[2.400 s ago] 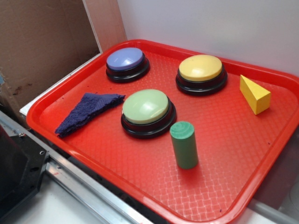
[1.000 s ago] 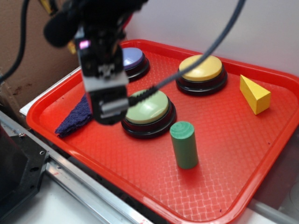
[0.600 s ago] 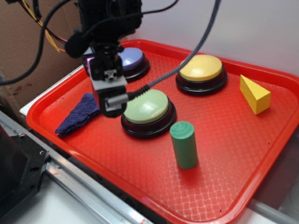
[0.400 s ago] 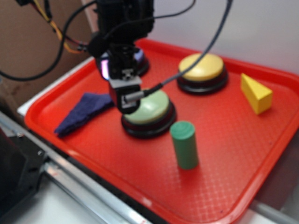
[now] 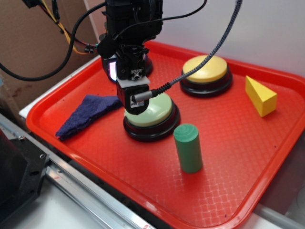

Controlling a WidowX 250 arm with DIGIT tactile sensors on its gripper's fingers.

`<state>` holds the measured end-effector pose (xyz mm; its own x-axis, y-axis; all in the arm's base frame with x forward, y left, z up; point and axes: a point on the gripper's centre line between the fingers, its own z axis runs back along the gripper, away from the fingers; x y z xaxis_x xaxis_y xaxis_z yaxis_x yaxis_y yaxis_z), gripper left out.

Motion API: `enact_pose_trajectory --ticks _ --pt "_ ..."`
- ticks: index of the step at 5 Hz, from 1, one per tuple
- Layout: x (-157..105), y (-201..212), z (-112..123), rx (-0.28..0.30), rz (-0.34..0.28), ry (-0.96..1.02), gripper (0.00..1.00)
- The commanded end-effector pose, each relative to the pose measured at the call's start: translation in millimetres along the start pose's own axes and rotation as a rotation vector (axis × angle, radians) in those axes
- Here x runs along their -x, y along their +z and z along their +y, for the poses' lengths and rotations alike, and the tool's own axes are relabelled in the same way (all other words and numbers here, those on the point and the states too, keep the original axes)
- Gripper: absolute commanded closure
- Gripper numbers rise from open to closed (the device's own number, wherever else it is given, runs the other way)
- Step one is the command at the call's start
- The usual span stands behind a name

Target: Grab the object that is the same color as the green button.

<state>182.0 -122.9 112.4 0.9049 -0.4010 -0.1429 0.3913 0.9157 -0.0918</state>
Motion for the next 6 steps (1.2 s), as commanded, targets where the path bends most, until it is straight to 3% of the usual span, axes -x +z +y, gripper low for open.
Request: enact_pose_trajectory --ticks 1,2,5,6 --pt "-13.1 9.7 -17.5 0.005 -0.065 -0.093 0.0" --pt "-26.8 7.9 -32.5 0.017 -0.069 -0.172 0.0" --pt "-53.9 -64.9 -56.4 0.135 0.09 -0.32 0.0" --pt "-57.3 -67.6 -61.3 0.125 0.106 -0.341 0.0"
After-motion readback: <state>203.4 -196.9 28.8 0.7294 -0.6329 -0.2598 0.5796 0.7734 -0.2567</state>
